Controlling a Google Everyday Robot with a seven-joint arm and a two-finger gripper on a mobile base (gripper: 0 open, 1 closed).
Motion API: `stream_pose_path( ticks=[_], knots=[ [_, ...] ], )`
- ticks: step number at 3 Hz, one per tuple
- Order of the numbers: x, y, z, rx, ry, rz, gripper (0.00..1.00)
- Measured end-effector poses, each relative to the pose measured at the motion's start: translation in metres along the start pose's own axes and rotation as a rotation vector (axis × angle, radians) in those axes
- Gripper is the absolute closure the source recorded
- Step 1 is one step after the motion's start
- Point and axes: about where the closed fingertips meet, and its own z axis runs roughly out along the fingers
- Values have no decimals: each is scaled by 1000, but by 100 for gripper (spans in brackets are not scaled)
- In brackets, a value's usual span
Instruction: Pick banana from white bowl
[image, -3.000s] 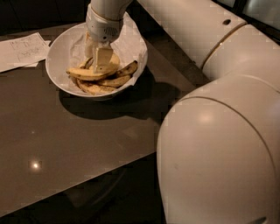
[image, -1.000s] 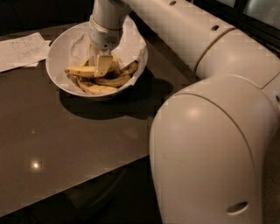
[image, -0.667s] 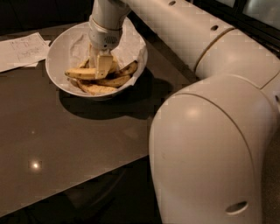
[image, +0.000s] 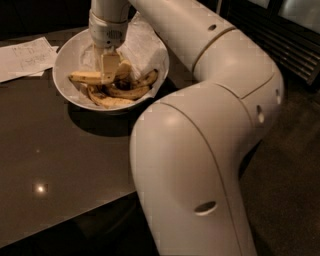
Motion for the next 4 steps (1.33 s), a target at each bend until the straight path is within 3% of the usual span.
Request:
stream_pose_path(
  ticks=[1, 2, 4],
  knots=[
    [-35, -41, -9, 36, 36, -39, 100],
    [-37, -52, -7, 72, 26, -39, 100],
    [-35, -28, -21, 61, 41, 68, 100]
  ],
)
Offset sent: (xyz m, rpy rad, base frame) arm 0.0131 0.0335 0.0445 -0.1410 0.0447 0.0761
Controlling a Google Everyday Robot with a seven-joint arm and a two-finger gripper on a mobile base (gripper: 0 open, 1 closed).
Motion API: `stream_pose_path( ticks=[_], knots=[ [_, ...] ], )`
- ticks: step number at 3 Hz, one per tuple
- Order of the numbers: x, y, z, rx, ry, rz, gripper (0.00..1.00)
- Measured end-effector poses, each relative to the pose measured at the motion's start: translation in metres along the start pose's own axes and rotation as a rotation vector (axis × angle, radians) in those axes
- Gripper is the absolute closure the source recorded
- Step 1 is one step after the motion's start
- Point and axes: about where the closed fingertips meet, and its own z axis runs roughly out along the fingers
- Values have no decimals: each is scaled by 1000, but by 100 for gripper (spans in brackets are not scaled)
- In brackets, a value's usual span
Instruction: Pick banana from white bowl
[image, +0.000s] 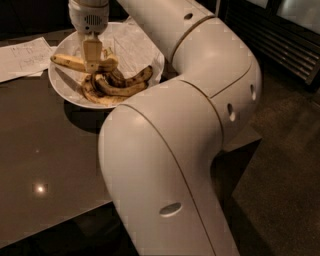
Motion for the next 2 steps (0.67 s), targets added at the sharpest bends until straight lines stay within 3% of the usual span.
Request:
stream_pose_path(
  ticks=[1, 2],
  knots=[
    [1, 17, -11, -9, 20, 45, 100],
    [-1, 13, -8, 7, 12, 46, 100]
  ],
)
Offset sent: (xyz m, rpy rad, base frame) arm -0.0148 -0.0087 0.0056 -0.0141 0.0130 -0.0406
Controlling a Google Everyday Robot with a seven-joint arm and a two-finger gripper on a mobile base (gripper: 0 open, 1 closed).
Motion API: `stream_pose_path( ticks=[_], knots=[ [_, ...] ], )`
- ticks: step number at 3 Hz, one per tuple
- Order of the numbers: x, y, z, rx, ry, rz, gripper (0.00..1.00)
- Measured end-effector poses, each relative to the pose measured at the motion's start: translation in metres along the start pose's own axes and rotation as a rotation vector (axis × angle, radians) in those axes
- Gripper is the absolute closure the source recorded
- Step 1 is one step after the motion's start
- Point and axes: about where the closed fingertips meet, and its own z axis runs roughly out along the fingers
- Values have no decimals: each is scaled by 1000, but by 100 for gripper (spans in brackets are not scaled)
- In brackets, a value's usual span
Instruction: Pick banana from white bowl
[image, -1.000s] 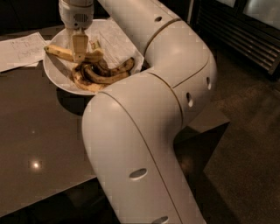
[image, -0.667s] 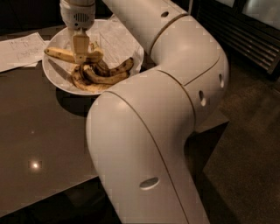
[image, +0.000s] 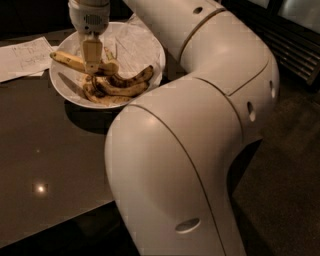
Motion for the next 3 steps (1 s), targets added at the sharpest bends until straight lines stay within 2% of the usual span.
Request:
stream_pose_path(
  ticks=[1, 2, 3],
  knots=[
    [-1, 2, -4, -11, 20, -1, 100],
    [0, 19, -16, -43, 32, 33, 100],
    [5, 36, -28, -35, 27, 107, 100]
  ],
)
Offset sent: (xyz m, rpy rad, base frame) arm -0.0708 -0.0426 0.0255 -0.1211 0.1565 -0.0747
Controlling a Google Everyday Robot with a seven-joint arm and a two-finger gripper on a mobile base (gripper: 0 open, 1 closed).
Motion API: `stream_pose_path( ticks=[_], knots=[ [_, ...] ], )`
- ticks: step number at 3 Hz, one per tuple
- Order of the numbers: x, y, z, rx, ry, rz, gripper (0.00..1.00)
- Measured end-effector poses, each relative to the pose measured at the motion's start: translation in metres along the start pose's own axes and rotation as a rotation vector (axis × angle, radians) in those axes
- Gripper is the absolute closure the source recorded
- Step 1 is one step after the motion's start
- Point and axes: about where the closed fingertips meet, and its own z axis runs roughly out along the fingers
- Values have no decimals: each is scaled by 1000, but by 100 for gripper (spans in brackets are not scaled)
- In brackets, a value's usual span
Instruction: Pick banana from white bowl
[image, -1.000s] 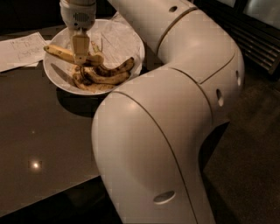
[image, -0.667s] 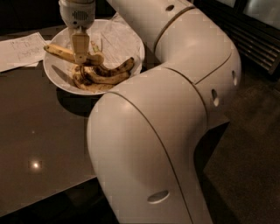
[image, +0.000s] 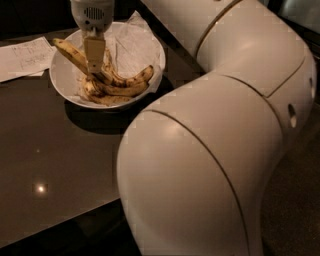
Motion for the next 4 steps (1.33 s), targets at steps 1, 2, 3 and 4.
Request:
stream_pose_path(
  ticks=[1, 2, 3, 4],
  knots=[
    [-3, -5, 1, 20, -11, 1, 100],
    [5, 10, -10, 29, -16, 47, 100],
    [23, 41, -23, 39, -15, 134, 100],
    [44, 79, -33, 74, 22, 250, 100]
  ],
)
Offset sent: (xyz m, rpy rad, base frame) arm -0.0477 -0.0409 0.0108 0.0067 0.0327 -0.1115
